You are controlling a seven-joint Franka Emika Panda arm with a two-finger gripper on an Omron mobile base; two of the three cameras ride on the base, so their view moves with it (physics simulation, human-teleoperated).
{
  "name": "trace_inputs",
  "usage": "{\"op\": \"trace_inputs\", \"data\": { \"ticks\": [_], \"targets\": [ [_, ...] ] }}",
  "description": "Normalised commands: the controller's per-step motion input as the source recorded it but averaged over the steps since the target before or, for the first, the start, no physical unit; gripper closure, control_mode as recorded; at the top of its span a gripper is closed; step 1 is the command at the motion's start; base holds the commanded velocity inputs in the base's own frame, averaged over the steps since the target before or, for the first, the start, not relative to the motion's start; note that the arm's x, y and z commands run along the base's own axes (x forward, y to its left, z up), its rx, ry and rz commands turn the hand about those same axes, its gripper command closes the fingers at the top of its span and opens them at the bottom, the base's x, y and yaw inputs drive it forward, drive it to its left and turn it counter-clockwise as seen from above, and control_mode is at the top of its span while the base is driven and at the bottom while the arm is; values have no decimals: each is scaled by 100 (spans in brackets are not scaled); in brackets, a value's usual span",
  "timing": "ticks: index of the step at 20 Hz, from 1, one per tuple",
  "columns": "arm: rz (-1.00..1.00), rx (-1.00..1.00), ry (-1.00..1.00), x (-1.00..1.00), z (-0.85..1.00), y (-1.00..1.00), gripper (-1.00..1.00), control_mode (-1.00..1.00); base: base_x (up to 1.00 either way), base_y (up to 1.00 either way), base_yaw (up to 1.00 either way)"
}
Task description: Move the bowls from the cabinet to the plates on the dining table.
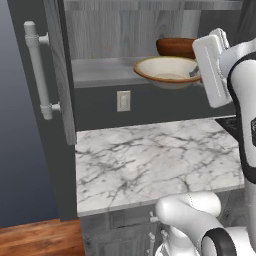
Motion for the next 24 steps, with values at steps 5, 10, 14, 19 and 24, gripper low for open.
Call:
{"op": "trace_inputs", "data": {
  "ticks": [5, 10, 14, 19, 24],
  "targets": [
    [-7, 0, 2, -39, 6, -16, 100, -100, 0, 0, 0],
    [-7, 0, 0, -42, 3, -7, 100, -100, 0, 0, 0],
    [-7, 0, 0, -43, 2, -4, 100, -100, 0, 0, 0],
    [-7, 0, 0, -45, 2, -5, 100, -100, 0, 0, 0],
    [0, 0, 0, 0, 0, 0, 100, 100, -43, -5, -6]
  ]
}}
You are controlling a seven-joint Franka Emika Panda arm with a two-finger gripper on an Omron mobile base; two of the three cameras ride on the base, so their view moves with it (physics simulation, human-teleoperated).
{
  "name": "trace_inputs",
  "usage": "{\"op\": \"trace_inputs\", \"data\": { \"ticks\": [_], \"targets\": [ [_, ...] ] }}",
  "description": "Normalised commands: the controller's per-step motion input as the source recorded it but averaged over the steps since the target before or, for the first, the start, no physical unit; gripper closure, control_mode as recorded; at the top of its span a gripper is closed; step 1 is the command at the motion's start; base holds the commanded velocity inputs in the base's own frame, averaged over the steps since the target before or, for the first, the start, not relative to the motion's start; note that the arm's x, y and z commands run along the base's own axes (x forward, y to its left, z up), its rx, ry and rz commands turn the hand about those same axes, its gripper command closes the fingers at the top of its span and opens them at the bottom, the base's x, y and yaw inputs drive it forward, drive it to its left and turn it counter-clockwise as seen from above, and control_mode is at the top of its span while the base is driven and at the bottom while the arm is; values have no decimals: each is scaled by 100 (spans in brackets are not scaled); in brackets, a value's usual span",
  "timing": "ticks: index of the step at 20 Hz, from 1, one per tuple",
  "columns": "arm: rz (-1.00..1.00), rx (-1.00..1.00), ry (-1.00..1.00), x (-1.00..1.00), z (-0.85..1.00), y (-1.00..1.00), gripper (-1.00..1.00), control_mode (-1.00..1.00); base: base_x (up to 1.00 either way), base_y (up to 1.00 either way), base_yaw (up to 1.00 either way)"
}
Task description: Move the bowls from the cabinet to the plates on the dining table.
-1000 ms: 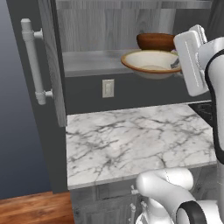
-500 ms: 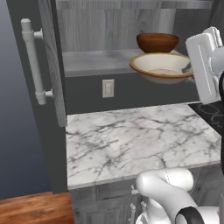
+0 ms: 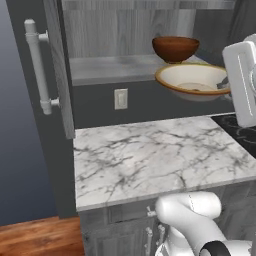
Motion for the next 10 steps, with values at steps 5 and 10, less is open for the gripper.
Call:
{"op": "trace_inputs", "data": {
  "ticks": [5, 10],
  "targets": [
    [0, 0, 0, 0, 0, 0, 100, 100, -54, 0, -7],
    [0, 0, 0, 0, 0, 0, 100, 100, -62, -1, -4]
  ]
}}
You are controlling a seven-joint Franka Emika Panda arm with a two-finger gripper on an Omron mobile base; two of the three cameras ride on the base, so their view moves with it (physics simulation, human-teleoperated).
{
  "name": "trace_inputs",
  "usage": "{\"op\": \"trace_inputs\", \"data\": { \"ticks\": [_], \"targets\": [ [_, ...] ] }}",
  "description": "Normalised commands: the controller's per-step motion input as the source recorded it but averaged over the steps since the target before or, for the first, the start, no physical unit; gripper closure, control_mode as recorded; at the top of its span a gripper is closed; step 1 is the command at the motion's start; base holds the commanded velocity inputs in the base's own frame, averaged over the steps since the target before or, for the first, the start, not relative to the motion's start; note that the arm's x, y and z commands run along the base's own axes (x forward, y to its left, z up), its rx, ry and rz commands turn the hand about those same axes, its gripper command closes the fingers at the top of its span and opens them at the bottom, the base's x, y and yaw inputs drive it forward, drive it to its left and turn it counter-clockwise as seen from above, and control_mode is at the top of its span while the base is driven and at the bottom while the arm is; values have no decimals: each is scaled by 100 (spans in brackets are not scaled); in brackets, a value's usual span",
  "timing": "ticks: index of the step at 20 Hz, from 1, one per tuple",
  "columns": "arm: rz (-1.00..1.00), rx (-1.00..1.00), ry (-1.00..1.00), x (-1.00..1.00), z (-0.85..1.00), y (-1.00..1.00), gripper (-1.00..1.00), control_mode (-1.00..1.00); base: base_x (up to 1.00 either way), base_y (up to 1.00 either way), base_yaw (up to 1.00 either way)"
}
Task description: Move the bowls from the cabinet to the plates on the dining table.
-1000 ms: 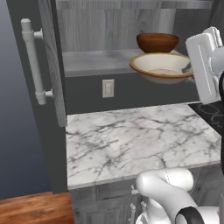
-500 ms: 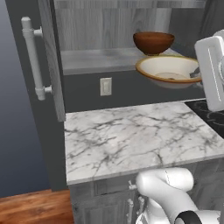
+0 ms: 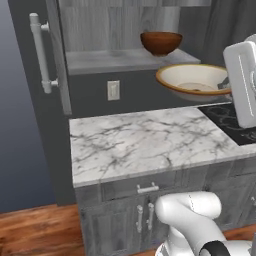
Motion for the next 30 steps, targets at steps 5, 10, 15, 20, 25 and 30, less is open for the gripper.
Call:
{"op": "trace_inputs", "data": {
  "ticks": [5, 10, 15, 20, 25, 30],
  "targets": [
    [0, 0, 0, 0, 0, 0, 100, 100, -62, -3, -2],
    [0, 0, 0, 0, 0, 0, 100, 100, -62, -6, -1],
    [0, 0, 0, 0, 0, 0, 100, 100, -62, -6, -1],
    [0, 0, 0, 0, 0, 0, 100, 100, -62, -5, -1],
    [0, 0, 0, 0, 0, 0, 100, 100, -62, -6, -2],
    [0, 0, 0, 0, 0, 0, 100, 100, -8, 1, -23]
  ]
}}
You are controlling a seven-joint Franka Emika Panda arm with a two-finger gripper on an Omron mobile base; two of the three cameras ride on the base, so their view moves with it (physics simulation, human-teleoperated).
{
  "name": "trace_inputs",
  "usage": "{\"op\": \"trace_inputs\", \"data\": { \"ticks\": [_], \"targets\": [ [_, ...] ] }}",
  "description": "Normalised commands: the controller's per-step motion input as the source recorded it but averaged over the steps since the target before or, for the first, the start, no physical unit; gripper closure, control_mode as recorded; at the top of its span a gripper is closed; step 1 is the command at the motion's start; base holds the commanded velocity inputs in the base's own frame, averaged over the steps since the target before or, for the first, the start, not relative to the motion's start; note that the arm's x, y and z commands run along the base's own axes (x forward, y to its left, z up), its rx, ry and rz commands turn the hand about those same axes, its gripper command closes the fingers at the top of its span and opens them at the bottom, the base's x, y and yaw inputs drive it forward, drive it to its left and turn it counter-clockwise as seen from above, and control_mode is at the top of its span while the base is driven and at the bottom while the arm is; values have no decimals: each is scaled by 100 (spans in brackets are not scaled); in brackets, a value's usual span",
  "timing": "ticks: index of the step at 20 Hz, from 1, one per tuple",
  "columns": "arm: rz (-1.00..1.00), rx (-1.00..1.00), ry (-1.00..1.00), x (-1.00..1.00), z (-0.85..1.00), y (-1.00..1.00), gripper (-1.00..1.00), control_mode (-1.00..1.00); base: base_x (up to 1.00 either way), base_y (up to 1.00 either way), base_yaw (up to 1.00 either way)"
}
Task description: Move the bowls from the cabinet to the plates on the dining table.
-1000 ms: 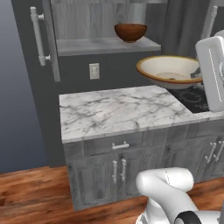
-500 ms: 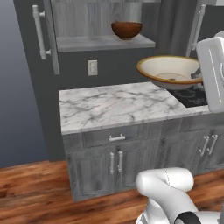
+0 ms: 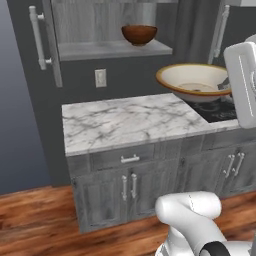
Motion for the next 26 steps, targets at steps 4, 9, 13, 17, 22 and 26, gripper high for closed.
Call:
{"op": "trace_inputs", "data": {
  "ticks": [4, 9, 13, 17, 22, 26],
  "targets": [
    [0, 0, 0, 0, 0, 0, 100, 100, 0, 0, -25],
    [0, 0, 0, 0, 0, 0, 100, 100, 0, 0, -25],
    [0, 0, 0, 0, 0, 0, 100, 100, 0, 0, -25],
    [0, 0, 0, 0, 0, 0, 100, 100, 0, 0, -25],
    [0, 0, 0, 0, 0, 0, 100, 100, 0, 0, -25],
    [0, 0, 0, 0, 0, 0, 100, 100, 0, 0, -25]
  ]
}}
